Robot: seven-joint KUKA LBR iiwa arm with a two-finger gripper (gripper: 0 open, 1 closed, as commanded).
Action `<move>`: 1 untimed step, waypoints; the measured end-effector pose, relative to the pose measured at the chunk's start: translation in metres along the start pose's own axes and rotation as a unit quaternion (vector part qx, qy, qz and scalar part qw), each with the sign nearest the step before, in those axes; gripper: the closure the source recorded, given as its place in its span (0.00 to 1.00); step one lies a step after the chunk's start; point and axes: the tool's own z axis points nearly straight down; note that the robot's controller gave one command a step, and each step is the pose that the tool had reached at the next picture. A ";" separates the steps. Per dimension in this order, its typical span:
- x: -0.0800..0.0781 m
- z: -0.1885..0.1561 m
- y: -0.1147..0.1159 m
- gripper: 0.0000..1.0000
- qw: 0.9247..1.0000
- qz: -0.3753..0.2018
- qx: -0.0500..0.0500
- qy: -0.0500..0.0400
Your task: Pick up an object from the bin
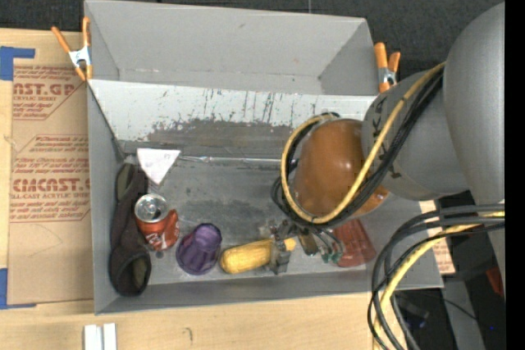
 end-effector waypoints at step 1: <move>-0.050 -0.065 -0.025 1.00 1.000 0.012 0.000 -0.001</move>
Offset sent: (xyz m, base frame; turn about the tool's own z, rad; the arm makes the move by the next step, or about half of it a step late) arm 0.0000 0.0000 0.0000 0.0000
